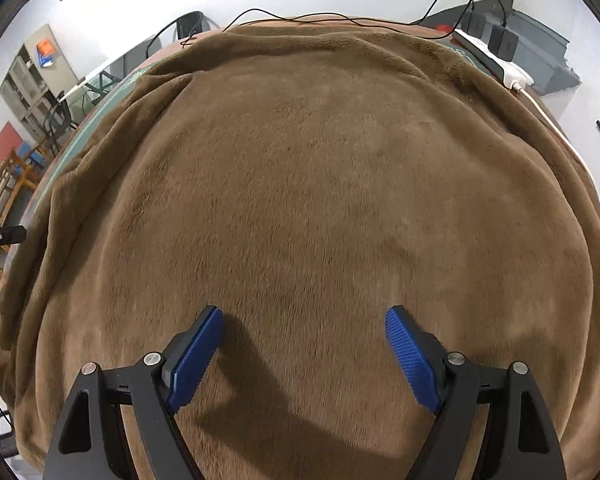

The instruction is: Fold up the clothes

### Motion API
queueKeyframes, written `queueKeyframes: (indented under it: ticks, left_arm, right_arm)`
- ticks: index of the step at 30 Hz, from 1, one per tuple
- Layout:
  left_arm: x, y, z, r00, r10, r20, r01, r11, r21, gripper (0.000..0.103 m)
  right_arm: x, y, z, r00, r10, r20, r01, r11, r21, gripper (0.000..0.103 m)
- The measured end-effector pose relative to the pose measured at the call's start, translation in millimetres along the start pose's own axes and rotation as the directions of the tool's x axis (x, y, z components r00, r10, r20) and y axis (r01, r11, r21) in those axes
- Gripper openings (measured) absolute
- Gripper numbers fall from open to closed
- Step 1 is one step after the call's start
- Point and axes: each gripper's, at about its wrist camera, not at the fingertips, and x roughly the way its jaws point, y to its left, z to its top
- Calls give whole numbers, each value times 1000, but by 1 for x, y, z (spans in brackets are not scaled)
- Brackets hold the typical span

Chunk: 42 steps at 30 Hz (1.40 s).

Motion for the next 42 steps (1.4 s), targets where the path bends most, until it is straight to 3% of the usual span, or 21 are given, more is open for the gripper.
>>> queueKeyframes:
  ticks: [3, 6, 11, 12, 15, 16, 19, 22, 23, 26, 27, 30, 34, 36, 38, 40, 42]
  left_arm:
    - [6, -10, -5, 1000, 18, 8, -19, 999, 42, 81]
    - [20, -18, -7, 995, 94, 9, -95, 992, 84, 81]
    - [32, -15, -2, 989, 144, 37, -147, 986, 75, 80]
    - [33, -12, 0, 988, 151, 43, -153, 986, 66, 76]
    - [30, 1, 11, 991, 122, 53, -123, 992, 9, 43]
    - [28, 5, 15, 992, 108, 58, -108, 994, -12, 27]
    - [12, 13, 31, 970, 204, 131, -203, 979, -19, 22]
    - [-13, 30, 50, 947, 244, 207, -232, 969, -80, 22]
    - [-24, 38, 54, 931, 272, 243, -255, 962, -101, 22]
    - [-43, 57, 66, 899, 318, 302, -294, 948, -124, 22]
    - [-43, 61, 73, 895, 330, 301, -306, 944, -124, 22]
    - [-30, 69, 75, 894, 353, 276, -341, 935, -92, 25]
    - [12, 66, 80, 900, 397, 179, -402, 916, -7, 25]
    - [23, 68, 76, 904, 402, 147, -408, 913, 8, 32]
    - [23, 74, 74, 912, 392, 119, -394, 919, -5, 60]
    - [16, 82, 71, 926, 362, 104, -360, 932, -40, 77]
    - [5, 89, 68, 937, 331, 108, -324, 943, -78, 81]
  right_arm:
    - [-1, 3, -6, 1000, -3, -2, 3, 1000, -4, 85]
    - [-1, 6, -10, 1000, -20, 1, 20, 1000, -24, 85]
    - [-1, 9, -13, 1000, -27, 9, 27, 999, -32, 86]
    - [-1, 10, -13, 1000, -29, 10, 29, 999, -32, 86]
    - [1, 10, -11, 999, -36, 15, 37, 999, -40, 89]
    - [1, 10, -10, 999, -38, 17, 39, 998, -44, 91]
    - [4, 13, -11, 999, -44, 27, 46, 998, -48, 94]
    - [5, 14, -11, 998, -44, 36, 45, 998, -48, 96]
    - [6, 14, -11, 998, -42, 40, 44, 998, -47, 97]
    - [7, 16, -11, 998, -47, 45, 50, 997, -54, 101]
    - [7, 17, -11, 998, -51, 45, 53, 997, -55, 102]
    - [7, 18, -11, 997, -57, 46, 59, 997, -50, 102]
    - [6, 16, -10, 998, -55, 43, 57, 997, -52, 102]
    - [6, 16, -10, 998, -54, 43, 57, 997, -53, 102]
    - [6, 15, -9, 998, -55, 44, 57, 997, -52, 102]
    - [5, 15, -8, 997, -55, 46, 57, 997, -51, 102]
    - [4, 15, -10, 997, -56, 51, 58, 997, -51, 102]
